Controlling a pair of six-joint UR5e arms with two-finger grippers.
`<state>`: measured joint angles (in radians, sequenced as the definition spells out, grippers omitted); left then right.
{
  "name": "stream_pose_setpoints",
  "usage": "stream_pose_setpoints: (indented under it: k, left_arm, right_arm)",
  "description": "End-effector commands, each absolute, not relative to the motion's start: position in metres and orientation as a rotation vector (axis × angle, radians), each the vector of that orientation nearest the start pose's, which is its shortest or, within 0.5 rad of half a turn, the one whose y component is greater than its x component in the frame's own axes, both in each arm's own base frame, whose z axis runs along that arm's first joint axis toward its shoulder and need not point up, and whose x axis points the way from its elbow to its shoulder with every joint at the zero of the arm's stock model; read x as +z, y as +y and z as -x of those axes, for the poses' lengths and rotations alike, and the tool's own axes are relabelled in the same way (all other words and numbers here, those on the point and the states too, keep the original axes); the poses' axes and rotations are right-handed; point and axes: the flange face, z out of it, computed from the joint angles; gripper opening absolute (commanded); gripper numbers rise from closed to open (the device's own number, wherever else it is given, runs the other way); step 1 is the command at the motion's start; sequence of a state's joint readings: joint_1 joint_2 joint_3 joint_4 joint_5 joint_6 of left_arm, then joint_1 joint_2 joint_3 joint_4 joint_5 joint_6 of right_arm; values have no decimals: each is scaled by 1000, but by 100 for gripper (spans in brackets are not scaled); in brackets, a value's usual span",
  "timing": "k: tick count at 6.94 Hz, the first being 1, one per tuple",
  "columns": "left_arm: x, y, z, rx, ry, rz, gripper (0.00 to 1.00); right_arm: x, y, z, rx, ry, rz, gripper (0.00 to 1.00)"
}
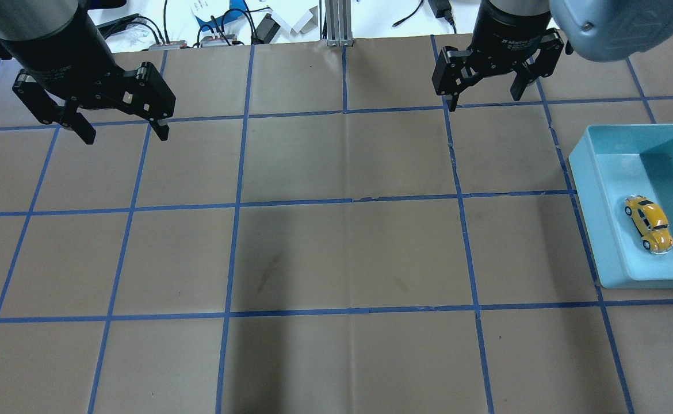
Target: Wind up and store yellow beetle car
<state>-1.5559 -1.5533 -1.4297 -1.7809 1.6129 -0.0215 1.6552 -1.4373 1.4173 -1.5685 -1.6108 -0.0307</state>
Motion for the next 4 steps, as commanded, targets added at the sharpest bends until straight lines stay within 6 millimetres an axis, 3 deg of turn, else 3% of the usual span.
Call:
stream_pose_setpoints:
  k: [1,4]
  left_arm:
    - [543,-477,122,85,3097,53,100]
    - [543,-477,122,85,3097,55,100]
  right_arm:
    - [496,-540,-166,-33,3169,139,100]
    - [522,-523,-160,-40,3161,92,100]
